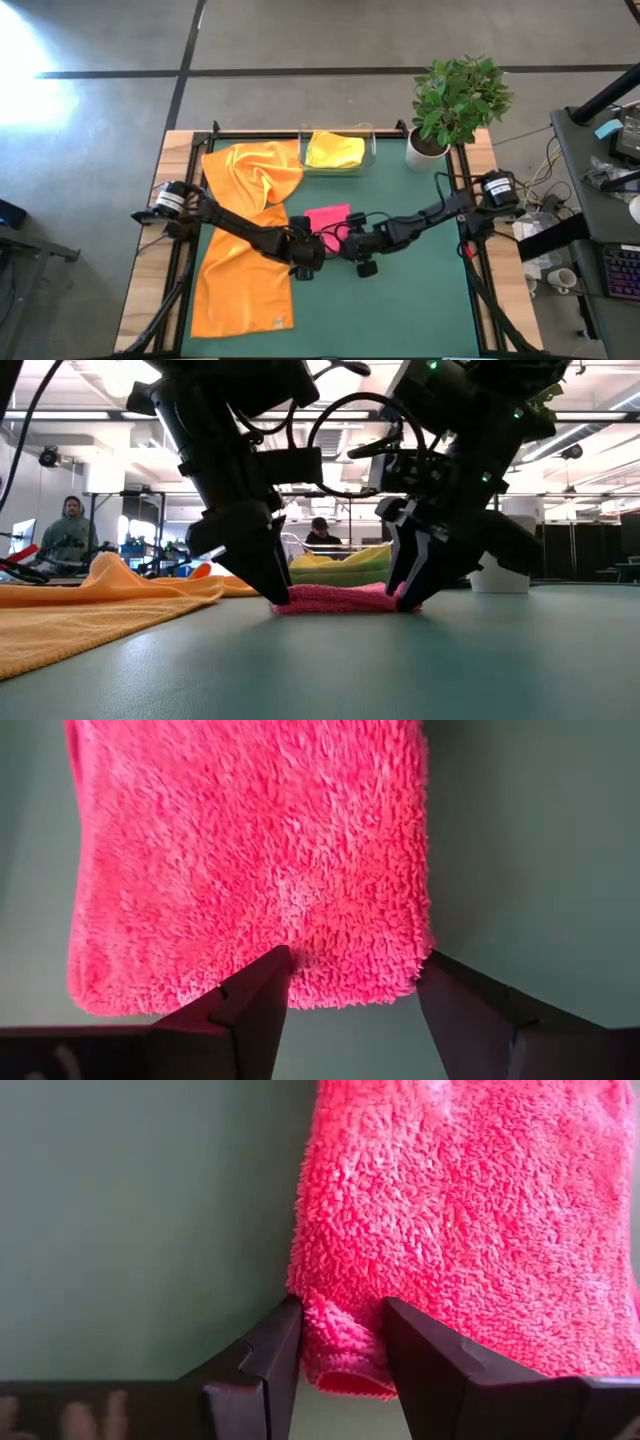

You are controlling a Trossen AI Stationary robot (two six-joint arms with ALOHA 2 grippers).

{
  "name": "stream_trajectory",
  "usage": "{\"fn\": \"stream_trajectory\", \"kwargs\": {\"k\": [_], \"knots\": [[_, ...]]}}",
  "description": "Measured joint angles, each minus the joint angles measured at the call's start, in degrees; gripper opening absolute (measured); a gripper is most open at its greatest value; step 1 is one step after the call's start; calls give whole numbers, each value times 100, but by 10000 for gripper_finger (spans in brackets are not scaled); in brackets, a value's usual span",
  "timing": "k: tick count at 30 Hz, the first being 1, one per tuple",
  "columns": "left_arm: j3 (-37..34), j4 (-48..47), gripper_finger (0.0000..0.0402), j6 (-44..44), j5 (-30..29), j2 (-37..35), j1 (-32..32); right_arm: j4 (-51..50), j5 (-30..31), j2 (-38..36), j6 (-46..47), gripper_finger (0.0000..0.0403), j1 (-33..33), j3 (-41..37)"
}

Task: Fold microfiber towels
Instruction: Put the folded pink towel into the transparent bin

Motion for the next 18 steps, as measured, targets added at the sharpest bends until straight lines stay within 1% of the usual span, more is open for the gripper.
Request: {"fn": "stream_trajectory", "kwargs": {"k": [3,5,14,16,18], "knots": [[3,18,200,2,42,101,44,-43,157,11,163,130,-91,42],[9,16,200,0,113,137,52,-115,208,12,254,120,-170,57],[20,23,199,0,159,160,77,-169,144,13,513,39,-371,43],[19,38,188,0,184,164,89,-156,143,13,537,21,-369,43],[17,55,166,0,217,166,98,-153,145,13,574,13,-369,41]]}}
